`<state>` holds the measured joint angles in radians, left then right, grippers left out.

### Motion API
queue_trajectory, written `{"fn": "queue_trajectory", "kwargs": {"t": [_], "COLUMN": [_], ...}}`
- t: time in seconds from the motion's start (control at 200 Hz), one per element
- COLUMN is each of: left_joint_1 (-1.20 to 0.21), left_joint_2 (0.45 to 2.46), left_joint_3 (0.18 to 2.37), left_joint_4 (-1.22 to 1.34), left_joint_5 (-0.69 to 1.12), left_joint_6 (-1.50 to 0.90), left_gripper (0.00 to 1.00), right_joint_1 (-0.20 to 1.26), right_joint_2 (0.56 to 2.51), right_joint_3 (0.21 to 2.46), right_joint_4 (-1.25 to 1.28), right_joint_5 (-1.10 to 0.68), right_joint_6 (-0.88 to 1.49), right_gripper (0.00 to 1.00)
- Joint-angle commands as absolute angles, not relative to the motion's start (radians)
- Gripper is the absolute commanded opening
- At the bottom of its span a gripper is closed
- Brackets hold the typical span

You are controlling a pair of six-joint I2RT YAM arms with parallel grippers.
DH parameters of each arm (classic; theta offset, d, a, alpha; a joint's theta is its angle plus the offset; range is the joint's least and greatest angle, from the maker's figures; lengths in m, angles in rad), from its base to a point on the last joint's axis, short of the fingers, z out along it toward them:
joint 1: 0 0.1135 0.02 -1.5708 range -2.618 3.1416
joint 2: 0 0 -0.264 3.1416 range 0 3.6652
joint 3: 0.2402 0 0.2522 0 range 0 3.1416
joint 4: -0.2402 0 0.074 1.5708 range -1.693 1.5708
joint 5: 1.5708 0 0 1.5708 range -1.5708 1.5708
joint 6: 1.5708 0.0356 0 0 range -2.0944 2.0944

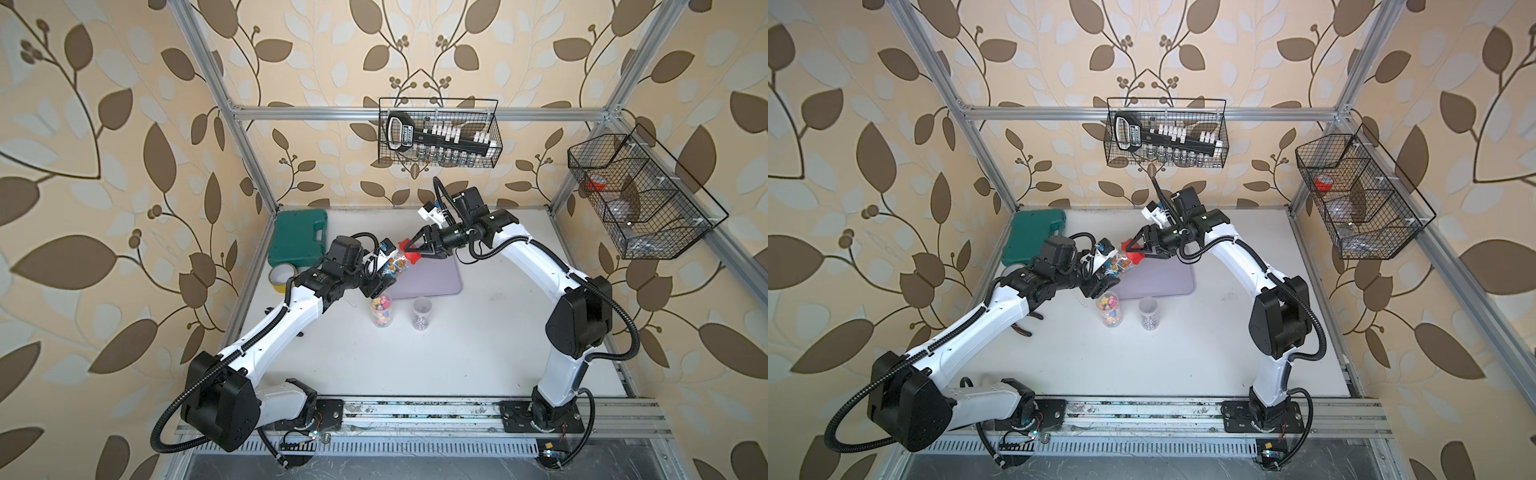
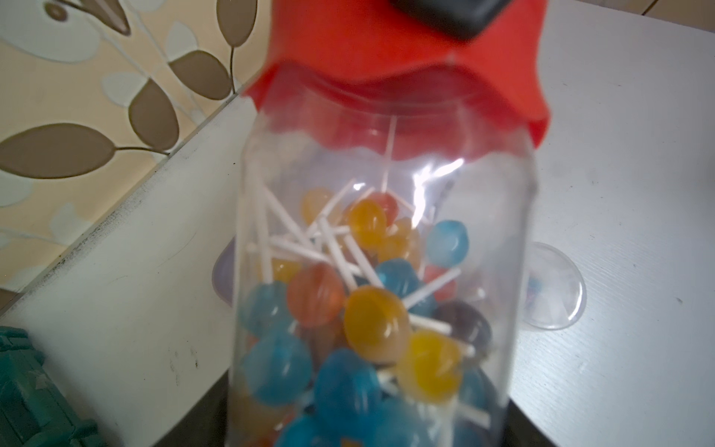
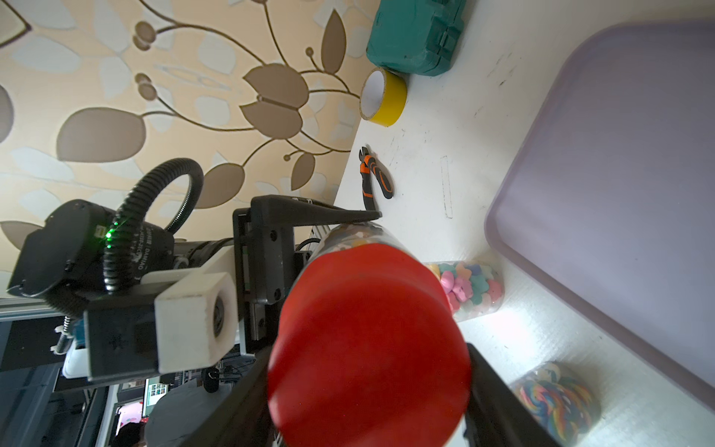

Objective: Pour the candies out of the jar
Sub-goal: Unscrew the lid from the jar.

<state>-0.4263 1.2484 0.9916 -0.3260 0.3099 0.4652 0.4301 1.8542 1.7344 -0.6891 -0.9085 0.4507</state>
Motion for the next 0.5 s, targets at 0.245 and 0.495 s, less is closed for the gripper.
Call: {"fn": "queue_trajectory", "kwargs": {"t": [0.245, 0.495], "left_joint_1": [-0.433, -0.429], "left_joint_2": [1.238, 1.264], "left_joint_3": [1.015, 1.042], "left_joint_4": [-0.226, -0.254], "left_joint_5": [0.404, 0.51], "left_joint_6": [0.412, 0.386], "left_gripper": [0.69, 0.68], "right_joint_1": [0.431, 0.413], "right_joint_2": [1.786, 1.767], "right_joint_3": [1.67, 1.609], "right_joint_4": [-0.629, -0.546], "right_joint_5": [-0.993, -1.146], "right_joint_6": [0.29, 0.137], "right_gripper": [0.58, 0.56]}}
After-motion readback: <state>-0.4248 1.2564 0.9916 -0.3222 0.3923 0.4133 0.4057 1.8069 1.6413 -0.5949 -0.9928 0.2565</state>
